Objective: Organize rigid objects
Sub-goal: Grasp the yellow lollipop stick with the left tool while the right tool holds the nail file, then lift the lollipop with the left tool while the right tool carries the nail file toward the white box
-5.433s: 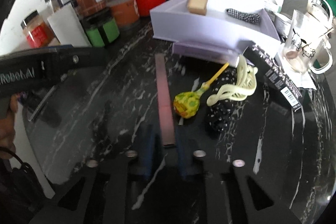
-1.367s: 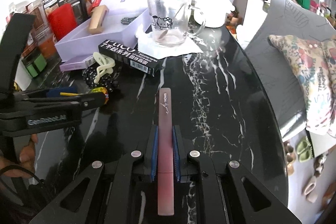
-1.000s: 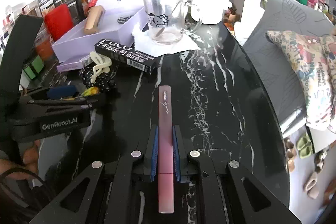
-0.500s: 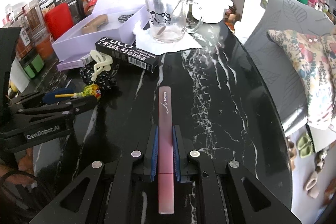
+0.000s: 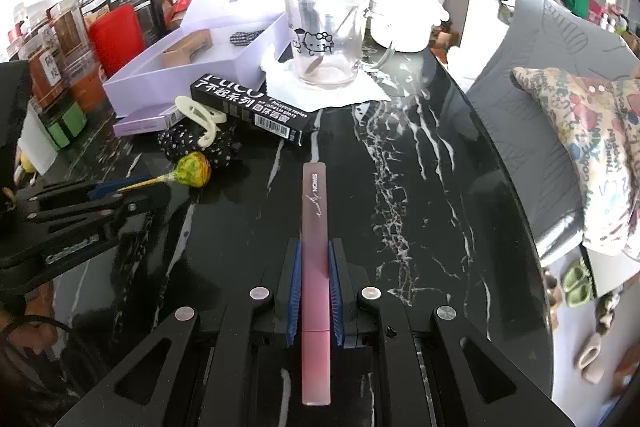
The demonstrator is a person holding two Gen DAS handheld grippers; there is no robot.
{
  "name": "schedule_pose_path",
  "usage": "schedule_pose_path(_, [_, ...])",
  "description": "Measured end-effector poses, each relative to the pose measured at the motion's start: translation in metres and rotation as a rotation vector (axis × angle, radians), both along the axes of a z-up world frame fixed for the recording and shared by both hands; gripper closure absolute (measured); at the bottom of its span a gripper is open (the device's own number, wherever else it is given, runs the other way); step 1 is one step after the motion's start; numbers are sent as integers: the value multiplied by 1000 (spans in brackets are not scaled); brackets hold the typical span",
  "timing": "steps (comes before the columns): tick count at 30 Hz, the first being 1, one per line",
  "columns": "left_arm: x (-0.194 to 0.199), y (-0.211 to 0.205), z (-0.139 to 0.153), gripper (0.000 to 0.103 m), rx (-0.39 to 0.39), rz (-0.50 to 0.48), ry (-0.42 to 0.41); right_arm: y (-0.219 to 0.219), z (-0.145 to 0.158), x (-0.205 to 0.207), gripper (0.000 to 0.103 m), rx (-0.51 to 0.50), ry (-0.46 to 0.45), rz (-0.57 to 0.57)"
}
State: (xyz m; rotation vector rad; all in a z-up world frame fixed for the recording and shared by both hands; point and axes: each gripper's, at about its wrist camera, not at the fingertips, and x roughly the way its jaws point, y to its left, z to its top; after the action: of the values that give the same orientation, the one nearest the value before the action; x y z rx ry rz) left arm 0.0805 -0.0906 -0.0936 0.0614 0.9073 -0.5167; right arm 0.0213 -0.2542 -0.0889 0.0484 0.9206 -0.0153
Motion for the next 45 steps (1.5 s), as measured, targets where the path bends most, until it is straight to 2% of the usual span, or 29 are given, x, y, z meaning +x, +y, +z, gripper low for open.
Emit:
schedule_pose_path(4, [0,1,6,92,-6,-28,-3,0,0,1,90,1,3,1])
schedule_pose_path(7, [2,5,7,92,-41,-33,18,2,0,2,90,-1,7,3])
schedule_pose_path(10, [3,7,6,92,-37,-35,35,2,1,3,90,10,5,7])
schedule_pose_path(15, [3,11,10,92,-26,-49,17,6,2,4,90,10,0,19])
schedule_pose_path(21, [19,3,-3,92,-16,-74,124,10,0,7,90,8,6,28])
schedule_pose_path(27, [21,-3,2,91,16,-96,87,9,2,9,90,10,7,29])
schedule_pose_path(38, [31,-13,1,90,78,-133,111,5,7,16,90,24,11,27])
schedule_pose_path(40, [33,-14,1,81,68,-143,123,4,8,18,90,20,12,28])
schedule_pose_path(41, [33,-15,2,60,62,-147,125,4,9,18,90,18,10,27])
schedule_pose_path(42, [33,-16,4,22,60,-154,121,3,10,19,90,19,9,26])
schedule_pose_path(43, [33,-17,6,5,60,-159,110,3,11,19,90,20,9,25])
schedule_pose_path(44, [31,-17,9,0,59,-161,87,2,12,19,90,22,8,26])
schedule_pose_path(45, [31,-19,11,0,63,-163,76,1,13,19,90,22,7,25])
